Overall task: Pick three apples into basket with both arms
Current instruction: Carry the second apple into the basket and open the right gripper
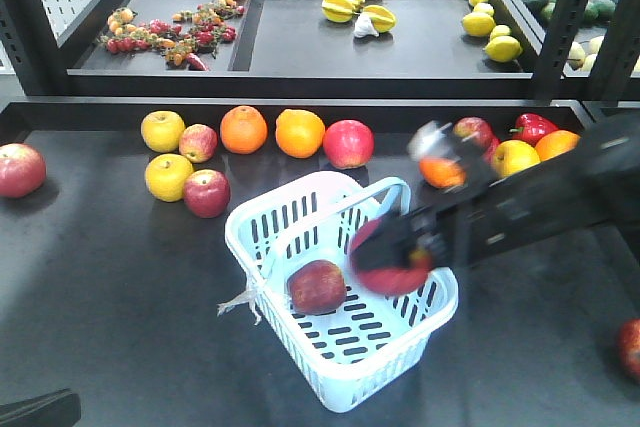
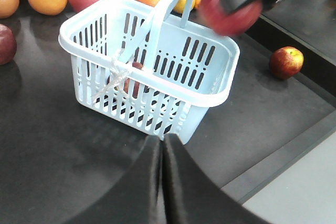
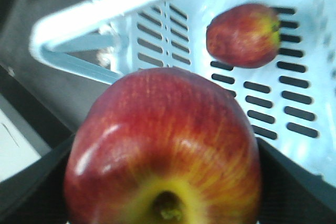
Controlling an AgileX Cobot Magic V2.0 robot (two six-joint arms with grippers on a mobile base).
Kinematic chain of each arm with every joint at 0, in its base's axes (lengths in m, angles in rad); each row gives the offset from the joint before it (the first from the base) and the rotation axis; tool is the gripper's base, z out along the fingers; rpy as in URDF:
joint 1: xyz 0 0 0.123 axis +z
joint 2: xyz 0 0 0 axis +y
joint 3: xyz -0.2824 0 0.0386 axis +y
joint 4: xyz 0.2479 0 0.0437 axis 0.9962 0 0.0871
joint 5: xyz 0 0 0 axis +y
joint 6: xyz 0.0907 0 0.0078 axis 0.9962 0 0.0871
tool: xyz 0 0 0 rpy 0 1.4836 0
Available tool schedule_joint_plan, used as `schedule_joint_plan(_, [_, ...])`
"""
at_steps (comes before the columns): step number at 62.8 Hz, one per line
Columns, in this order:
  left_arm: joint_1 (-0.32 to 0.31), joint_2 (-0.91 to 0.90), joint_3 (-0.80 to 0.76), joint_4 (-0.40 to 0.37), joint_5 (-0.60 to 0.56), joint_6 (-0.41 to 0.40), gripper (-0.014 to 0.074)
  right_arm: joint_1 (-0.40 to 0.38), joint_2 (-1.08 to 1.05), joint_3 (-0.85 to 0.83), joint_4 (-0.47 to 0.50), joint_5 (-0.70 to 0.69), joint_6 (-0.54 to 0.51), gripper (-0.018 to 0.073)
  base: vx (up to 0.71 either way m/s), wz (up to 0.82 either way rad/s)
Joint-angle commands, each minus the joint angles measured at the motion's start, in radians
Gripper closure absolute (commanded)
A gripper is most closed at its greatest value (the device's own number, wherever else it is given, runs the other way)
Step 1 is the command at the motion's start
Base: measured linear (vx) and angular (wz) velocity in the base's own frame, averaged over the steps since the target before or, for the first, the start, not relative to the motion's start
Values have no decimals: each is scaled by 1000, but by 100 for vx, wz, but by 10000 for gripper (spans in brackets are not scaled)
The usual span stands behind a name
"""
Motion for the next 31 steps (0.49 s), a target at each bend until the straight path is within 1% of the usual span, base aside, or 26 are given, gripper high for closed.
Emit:
schedule_joint_plan(1, [-4,4,-26,-19,-67,-7,603,54,23,-25,51,-103,-30,559,0,0])
schedule_joint_plan(8, [-4,4,-26,-19,-67,-7,603,92,86,-29,55,-175,-32,536,0,0])
schedule_joint_plan(12, [-4,4,-26,-19,-67,-7,603,100,114,-46,55,-167,-42,505,0,0])
schedule_joint_plan(15, [-4,4,-26,-19,-67,-7,603,103,134,-71,55,-142,-56,463,0,0])
schedule_joint_plan(22, [-4,4,-26,-19,-67,-7,603,103,169,-123,59,-81,-66,323,0,0])
schedule_joint_plan(25, [-4,4,-26,-19,-67,-7,603,103,179,-140,61,-63,-59,227,0,0])
schedule_joint_plan(31, [-4,4,-26,-19,-66,-7,603,103,183,-153,57,-49,-55,87,0,0])
